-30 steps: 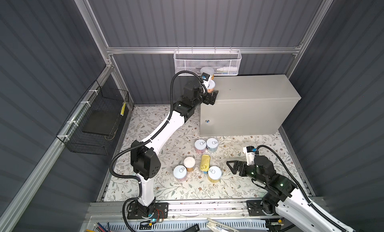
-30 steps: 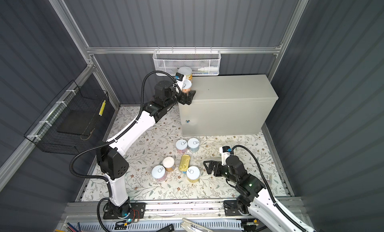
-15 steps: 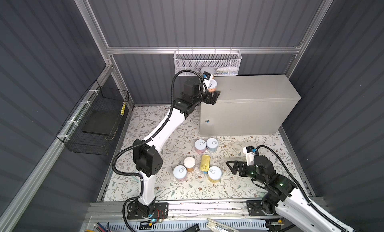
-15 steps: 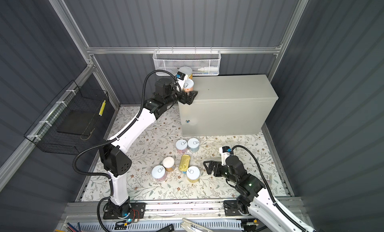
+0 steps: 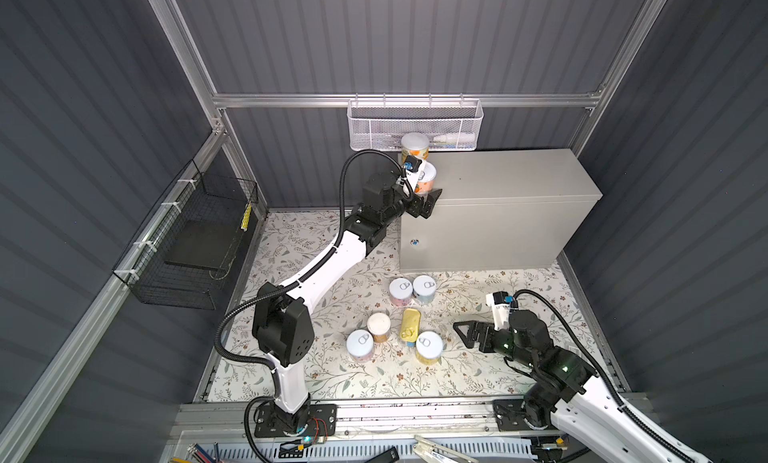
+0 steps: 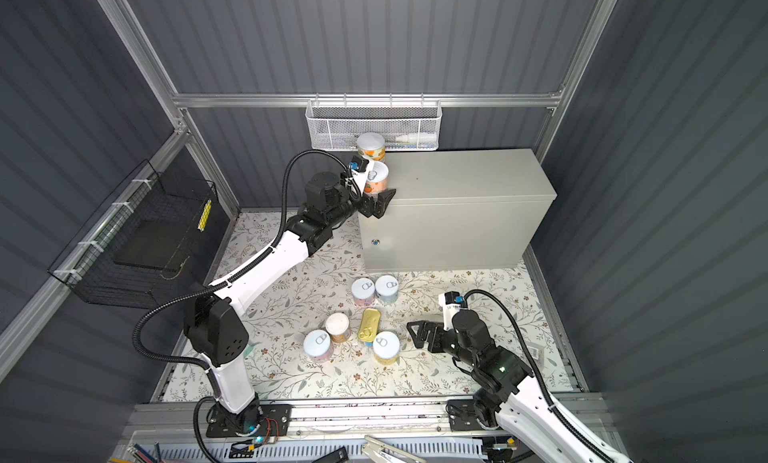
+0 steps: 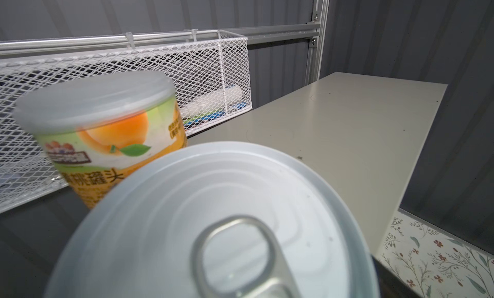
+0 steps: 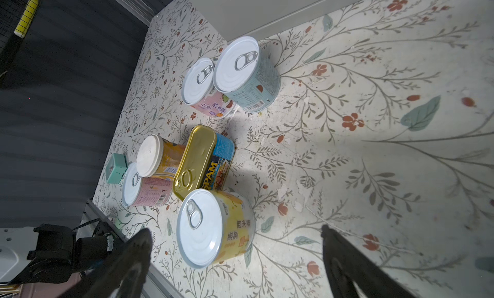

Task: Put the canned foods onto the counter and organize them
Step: 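Carry the orange can over the cabinet top beside the white-lidded can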

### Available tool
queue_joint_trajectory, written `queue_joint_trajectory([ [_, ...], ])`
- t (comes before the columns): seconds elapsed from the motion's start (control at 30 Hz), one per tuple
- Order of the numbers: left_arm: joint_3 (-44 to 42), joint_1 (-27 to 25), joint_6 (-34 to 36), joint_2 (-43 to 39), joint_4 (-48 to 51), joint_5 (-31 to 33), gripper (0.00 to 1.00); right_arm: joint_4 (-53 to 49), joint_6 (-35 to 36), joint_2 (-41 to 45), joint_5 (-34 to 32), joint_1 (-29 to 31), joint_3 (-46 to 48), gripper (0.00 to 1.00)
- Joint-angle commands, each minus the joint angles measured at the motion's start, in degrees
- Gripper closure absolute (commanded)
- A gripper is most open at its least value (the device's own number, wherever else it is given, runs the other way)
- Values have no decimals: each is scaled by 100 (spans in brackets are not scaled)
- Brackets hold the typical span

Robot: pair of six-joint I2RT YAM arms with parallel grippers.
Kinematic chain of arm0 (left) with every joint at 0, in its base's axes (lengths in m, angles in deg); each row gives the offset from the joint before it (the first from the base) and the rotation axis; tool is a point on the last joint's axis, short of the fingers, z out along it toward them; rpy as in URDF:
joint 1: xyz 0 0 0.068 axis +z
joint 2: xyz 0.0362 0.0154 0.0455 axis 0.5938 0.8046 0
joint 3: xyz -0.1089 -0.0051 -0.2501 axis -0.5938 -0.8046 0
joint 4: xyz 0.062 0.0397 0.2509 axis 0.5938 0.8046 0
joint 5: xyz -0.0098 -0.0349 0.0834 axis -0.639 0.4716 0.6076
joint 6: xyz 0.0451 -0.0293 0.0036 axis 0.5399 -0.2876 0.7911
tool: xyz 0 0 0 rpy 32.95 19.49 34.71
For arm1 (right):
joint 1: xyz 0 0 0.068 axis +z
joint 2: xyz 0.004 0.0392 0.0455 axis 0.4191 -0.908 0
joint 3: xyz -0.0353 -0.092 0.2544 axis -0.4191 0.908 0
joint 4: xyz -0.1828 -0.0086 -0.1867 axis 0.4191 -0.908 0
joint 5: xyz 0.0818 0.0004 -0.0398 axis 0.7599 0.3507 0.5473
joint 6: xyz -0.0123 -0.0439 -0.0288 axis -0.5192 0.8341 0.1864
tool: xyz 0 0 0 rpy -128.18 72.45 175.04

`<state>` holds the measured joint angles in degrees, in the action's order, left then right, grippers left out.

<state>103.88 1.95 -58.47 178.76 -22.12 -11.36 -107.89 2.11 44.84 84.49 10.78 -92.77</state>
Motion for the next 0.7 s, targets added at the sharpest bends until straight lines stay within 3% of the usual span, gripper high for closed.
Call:
queue_joint_trajectory([
  [0.0, 359, 73, 225, 719, 1648, 447, 0, -215, 89, 89, -25, -4, -460, 1],
  [0.23, -235, 99, 11, 341, 977, 470, 0, -782, 342, 117, -200, -2, -962, 1],
  [0.67, 493, 148, -124, 210, 1930, -95, 0, -676, 217, 178, -88, 3, -1126, 1],
])
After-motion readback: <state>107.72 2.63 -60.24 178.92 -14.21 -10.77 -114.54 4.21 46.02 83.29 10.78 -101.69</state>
